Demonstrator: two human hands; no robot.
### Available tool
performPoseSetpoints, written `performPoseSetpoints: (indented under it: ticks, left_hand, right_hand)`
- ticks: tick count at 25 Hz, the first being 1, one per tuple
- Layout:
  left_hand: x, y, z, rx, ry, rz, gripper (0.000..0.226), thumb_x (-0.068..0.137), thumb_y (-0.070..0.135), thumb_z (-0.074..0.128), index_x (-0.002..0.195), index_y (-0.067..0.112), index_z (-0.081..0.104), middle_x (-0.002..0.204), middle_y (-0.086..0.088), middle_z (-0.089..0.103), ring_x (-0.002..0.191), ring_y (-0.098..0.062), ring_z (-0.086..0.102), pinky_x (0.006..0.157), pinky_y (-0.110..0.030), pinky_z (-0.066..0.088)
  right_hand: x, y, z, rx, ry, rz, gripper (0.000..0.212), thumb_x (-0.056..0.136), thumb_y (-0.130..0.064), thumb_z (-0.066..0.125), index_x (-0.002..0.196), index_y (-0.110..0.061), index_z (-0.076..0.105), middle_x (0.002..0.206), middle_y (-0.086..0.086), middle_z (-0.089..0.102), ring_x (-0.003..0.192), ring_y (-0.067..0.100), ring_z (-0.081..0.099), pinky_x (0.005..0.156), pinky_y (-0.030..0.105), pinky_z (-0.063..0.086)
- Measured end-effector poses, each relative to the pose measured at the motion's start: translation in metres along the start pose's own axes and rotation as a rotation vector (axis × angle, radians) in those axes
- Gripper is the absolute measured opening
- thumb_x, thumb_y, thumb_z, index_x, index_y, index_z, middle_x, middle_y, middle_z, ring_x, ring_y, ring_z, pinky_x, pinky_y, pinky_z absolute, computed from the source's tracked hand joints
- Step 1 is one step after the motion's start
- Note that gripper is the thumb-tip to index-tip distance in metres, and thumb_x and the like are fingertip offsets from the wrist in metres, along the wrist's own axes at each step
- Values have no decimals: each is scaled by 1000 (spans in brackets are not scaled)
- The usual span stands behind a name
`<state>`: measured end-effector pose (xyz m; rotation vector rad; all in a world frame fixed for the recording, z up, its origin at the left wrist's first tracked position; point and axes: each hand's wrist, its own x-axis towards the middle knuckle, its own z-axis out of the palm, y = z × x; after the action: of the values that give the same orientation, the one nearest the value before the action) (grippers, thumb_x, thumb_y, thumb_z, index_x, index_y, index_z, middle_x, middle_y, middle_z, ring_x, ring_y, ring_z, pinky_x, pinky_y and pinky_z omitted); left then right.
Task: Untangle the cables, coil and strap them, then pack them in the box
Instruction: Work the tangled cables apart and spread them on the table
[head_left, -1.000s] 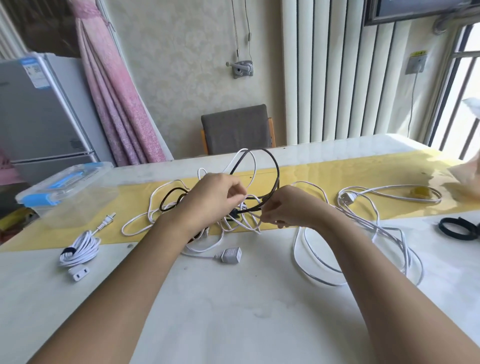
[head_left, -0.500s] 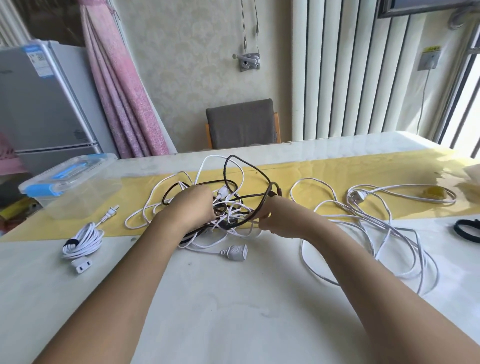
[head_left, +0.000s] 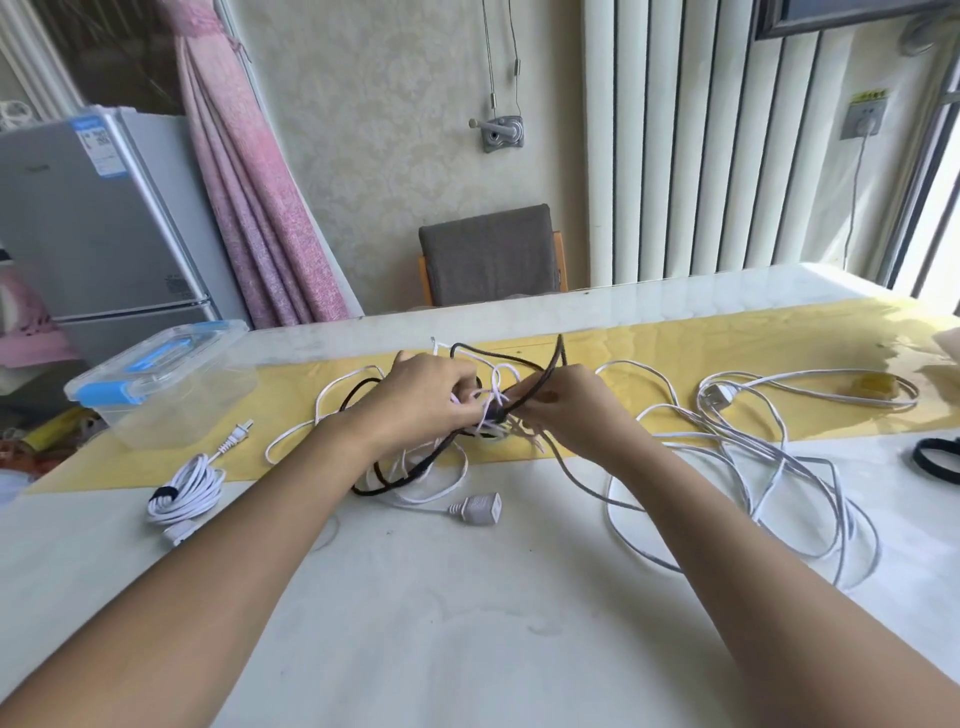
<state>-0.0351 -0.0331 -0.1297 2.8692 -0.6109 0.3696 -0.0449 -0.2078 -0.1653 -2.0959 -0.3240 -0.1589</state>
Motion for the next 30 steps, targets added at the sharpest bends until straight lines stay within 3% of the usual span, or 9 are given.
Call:
performPoseSetpoints:
  ticks: [6,10,13,15,18,21,24,28,30]
  left_hand:
    - [22,21,-23,-684,846,-138,28,98,20,51,71,12,50,58,13,49,53,-2,46,58,-20,36]
    - [22,25,-21,-1700,167,-469,29,100,20,45,73,12,50,46,5,50,38,-4,48,43,-19,43]
    - [4,7,-18,-1397,-280,-237,24,97,19,48,75,10,54,49,7,41,45,-3,40,49,-14,41]
    - [2,3,-25,-1262,-279,-70,19,89,18,57,72,11,62,60,3,53,61,-7,52,62,-15,47]
    - [9,10,-37,-1712,-36,-12,16,84,11,54,78,8,68,65,1,57,70,-11,61,76,-21,55]
    - [19,22,-41,-2011,63,-23,22,87,8,44,86,9,65,62,5,45,45,0,41,45,-9,43]
    - [26,22,-44,-1678,76,-12,23,98,5,36,91,14,55,62,7,44,40,2,29,34,-8,26]
    - [28,15,-67,-770,165,92,24,99,5,45,89,18,63,65,1,50,51,-4,46,55,-13,44]
    - [25,18,-75,-793,99,56,23,99,6,46,88,16,64,64,1,52,53,-4,50,59,-16,50]
  right_hand:
    - [-3,-20,-18,384,69,-183,15,94,-3,52,80,-7,56,75,6,65,64,7,59,59,17,46]
    - [2,-7,-31,-218,213,-148,19,96,-15,48,89,-5,62,81,8,67,64,10,56,55,21,36]
    - [5,11,-50,-408,325,-20,25,96,-13,42,96,-3,65,90,17,66,88,36,56,68,36,39]
    - [7,17,-58,-369,303,48,26,96,-12,39,94,1,62,84,18,63,88,38,56,69,37,41]
    - [9,12,-57,-52,259,26,30,99,-18,41,97,5,60,68,8,50,75,34,57,80,40,50]
    - [4,-2,-44,195,164,-4,29,101,-19,40,103,-3,64,58,-1,44,55,19,46,68,31,45]
    - [0,-5,-41,103,111,-33,26,102,-17,37,93,-14,62,62,0,62,59,19,55,59,28,44]
    - [3,2,-52,276,162,101,24,101,-12,39,99,-9,63,87,10,70,77,23,63,71,38,52]
    - [1,1,-59,501,76,115,20,96,-6,49,111,-8,63,83,3,68,75,13,62,71,27,49]
